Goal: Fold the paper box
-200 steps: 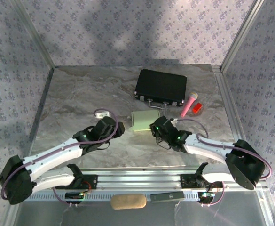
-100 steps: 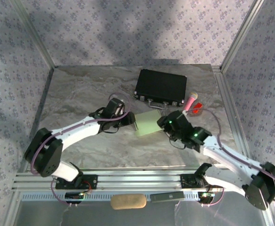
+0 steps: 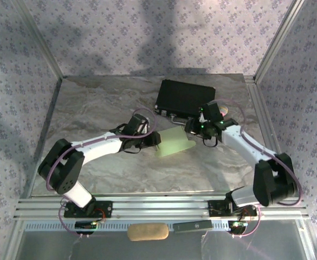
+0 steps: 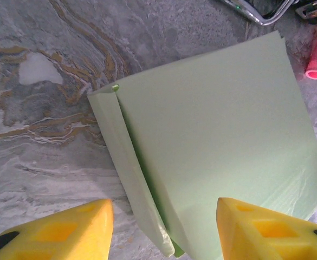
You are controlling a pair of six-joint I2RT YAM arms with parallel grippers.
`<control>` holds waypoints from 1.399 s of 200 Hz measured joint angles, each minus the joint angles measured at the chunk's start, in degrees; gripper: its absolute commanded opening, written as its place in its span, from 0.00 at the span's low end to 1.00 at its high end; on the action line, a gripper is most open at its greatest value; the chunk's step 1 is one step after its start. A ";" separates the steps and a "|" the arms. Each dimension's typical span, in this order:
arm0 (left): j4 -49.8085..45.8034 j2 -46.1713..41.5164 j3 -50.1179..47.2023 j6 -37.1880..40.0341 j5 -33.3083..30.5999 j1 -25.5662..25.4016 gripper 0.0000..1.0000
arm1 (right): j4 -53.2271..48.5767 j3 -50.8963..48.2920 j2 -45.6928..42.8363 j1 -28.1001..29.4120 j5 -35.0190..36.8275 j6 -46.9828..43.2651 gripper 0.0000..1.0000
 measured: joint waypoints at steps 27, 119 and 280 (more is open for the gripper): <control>1.84 2.89 -0.59 -0.63 0.70 -0.37 0.50 | 0.70 0.02 4.35 0.04 -1.27 -3.04 0.52; 4.68 3.19 -2.19 -1.64 0.63 -0.57 0.32 | 6.08 -1.75 9.18 0.74 -3.19 -4.31 0.33; 5.46 3.17 -2.56 -1.66 0.20 -0.76 0.16 | 8.59 -3.72 8.72 1.29 -3.93 -3.54 0.27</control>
